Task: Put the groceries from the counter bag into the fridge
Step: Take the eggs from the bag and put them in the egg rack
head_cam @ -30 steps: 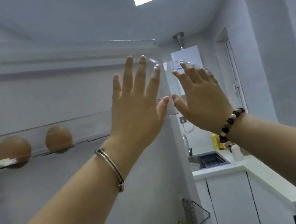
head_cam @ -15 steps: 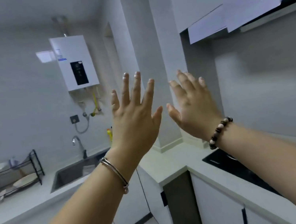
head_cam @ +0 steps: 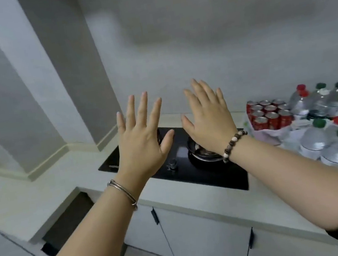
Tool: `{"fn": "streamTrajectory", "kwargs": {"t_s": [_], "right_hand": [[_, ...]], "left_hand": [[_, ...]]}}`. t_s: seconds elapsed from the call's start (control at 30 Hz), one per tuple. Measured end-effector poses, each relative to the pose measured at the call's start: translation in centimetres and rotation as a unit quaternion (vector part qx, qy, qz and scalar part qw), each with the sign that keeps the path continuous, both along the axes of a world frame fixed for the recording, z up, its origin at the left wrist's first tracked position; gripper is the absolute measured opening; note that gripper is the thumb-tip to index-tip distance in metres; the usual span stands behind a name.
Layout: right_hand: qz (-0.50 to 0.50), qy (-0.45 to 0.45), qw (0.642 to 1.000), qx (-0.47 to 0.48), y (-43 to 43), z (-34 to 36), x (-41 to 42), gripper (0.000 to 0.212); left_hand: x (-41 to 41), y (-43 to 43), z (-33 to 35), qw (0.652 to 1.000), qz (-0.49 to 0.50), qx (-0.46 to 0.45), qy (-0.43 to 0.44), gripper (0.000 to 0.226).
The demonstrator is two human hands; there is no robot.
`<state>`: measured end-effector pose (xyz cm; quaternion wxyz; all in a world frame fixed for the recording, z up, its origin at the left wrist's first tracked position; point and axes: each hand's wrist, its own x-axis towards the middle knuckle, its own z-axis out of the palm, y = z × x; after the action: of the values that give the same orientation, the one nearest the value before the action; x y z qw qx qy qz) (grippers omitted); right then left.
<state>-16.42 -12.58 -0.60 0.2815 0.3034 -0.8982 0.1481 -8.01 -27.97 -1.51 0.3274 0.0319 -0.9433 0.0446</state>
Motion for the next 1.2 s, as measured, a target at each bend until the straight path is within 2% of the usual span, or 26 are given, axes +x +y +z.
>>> {"fn": "streamTrajectory", "kwargs": {"t_s": [0.17,0.33,0.5,0.67,0.8,0.9,1.03,1.13,1.2], "right_hand": [[-0.082,-0.034,0.996,0.015,3.6,-3.8,-5.6,0.059],[-0.156,-0.06,0.985,-0.028,9.3,-7.2,-8.4,0.055],[-0.236,-0.092,0.965,-0.063,17.1,-9.7,-9.6,0.049],[-0.29,-0.131,0.945,-0.078,25.1,-13.7,-10.5,0.036],[-0.314,-0.17,0.931,-0.08,29.8,-16.6,-11.1,0.028],[-0.333,-0.267,0.904,-0.031,32.6,-18.3,-11.8,0.029],[-0.306,-0.407,0.858,0.069,35.3,-21.1,-12.9,0.018],[-0.282,-0.452,0.835,0.137,36.5,-22.8,-12.6,0.017],[-0.268,-0.467,0.821,0.191,37.2,-23.9,-12.0,0.026]], "left_hand": [[-9.3,2.7,-4.0,0.993,-0.108,0.032,-0.043,0.071],[-15.4,7.6,-7.4,0.97,-0.208,0.082,-0.091,0.071],[-18.4,13.8,-11.3,0.933,-0.294,0.145,-0.148,0.073],[-19.7,20.2,-17.2,0.901,-0.335,0.177,-0.212,0.074],[-20.1,25.8,-20.7,0.856,-0.366,0.234,-0.28,0.064],[-20.2,29.2,-23.2,0.832,-0.362,0.247,-0.342,0.05],[-19.8,32.0,-25.7,0.825,-0.328,0.205,-0.413,0.04],[-19.1,33.2,-26.7,0.812,-0.334,0.188,-0.44,0.049],[-18.7,33.7,-27.3,0.795,-0.356,0.164,-0.463,0.05]]}}
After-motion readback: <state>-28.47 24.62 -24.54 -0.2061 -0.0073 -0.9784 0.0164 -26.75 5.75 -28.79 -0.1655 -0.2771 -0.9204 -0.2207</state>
